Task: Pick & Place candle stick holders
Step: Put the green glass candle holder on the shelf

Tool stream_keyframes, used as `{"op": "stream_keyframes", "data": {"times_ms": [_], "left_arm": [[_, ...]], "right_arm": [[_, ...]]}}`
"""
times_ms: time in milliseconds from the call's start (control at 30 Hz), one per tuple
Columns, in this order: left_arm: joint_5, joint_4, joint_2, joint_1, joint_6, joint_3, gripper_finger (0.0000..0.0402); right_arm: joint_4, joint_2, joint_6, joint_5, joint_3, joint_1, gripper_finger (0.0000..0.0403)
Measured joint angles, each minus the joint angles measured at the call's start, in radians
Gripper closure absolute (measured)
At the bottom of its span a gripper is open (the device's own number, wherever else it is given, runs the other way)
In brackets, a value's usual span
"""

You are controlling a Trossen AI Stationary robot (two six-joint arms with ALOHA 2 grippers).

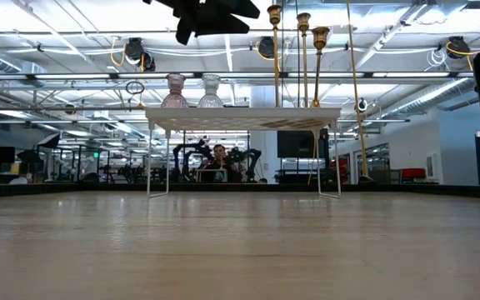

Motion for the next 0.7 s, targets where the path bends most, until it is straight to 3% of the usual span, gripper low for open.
{"op": "stream_keyframes", "data": {"times_ms": [300, 433, 600, 700], "left_arm": [[-0.001, 0.023, 0.0, 0.0, 0.004, 0.0, 0.022], [-0.001, 0.033, 0.0, 0.0, 0.003, 0.0, 0.022], [-0.002, 0.049, -0.002, -0.007, 0.01, 0.0, 0.022], [-0.004, 0.045, -0.023, -0.012, 0.017, 0.0, 0.022]], "right_arm": [[0.051, 0.086, -0.113, 0.043, 0.013, -0.001, 0.0148], [0.071, 0.086, -0.119, 0.133, 0.014, -0.015, 0.0176], [0.078, 0.086, -0.1, 0.132, 0.014, -0.053, 0.0232], [0.095, 0.086, -0.109, 0.137, 0.014, -0.08, 0.024]]}}
